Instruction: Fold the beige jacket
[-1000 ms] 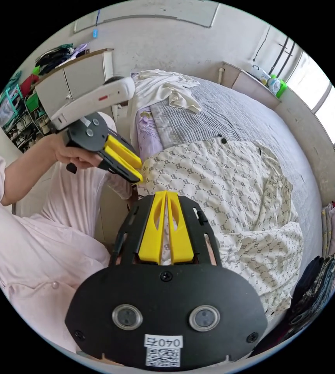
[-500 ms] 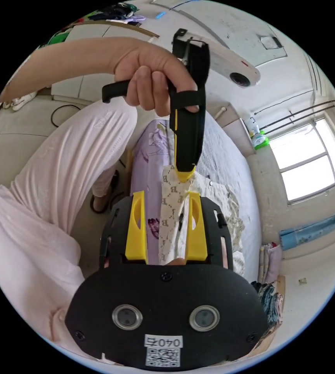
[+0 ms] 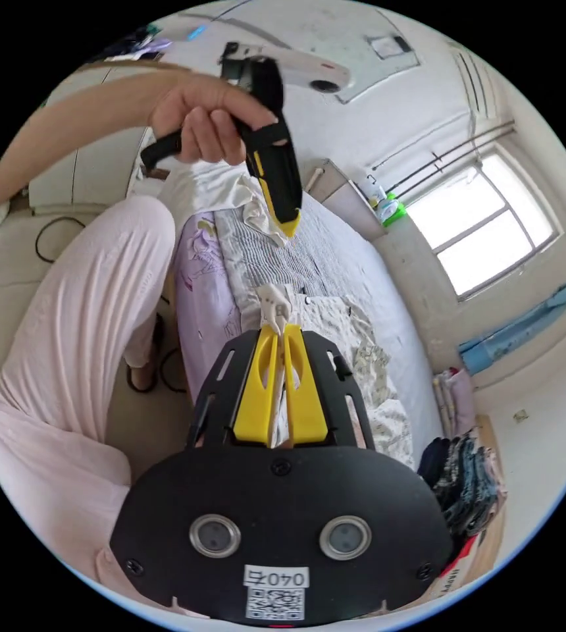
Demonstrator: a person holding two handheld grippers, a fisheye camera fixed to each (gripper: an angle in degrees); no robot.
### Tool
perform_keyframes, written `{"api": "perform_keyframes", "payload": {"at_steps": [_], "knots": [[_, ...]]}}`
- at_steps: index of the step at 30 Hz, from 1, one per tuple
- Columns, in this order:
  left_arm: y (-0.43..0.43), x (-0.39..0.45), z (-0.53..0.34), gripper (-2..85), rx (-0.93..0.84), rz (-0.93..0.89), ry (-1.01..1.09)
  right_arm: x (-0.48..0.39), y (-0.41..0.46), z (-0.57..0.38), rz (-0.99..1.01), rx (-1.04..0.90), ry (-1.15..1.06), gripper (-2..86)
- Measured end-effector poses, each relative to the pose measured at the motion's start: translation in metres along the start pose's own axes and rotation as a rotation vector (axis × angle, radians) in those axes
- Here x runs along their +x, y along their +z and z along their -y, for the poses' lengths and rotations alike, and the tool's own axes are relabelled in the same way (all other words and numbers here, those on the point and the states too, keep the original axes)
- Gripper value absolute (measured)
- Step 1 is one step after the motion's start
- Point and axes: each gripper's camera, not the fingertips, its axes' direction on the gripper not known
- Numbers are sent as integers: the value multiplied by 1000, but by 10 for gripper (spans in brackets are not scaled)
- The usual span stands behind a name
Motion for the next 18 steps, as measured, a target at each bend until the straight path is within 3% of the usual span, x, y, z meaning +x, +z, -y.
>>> {"api": "perform_keyframes", "payload": {"at_steps": [4, 8, 14, 18], "knots": [[7, -29, 62, 54, 78, 38, -52, 46, 8, -17, 201, 10, 182, -10], [67, -61, 171, 123, 57, 81, -125, 77, 21, -42, 332, 36, 303, -10], [175, -96, 307, 160, -15, 1, -237, 90, 36, -73, 407, 80, 357, -10], [234, -119, 351, 151, -75, 71, -333, 92, 48, -91, 414, 106, 374, -10]]}}
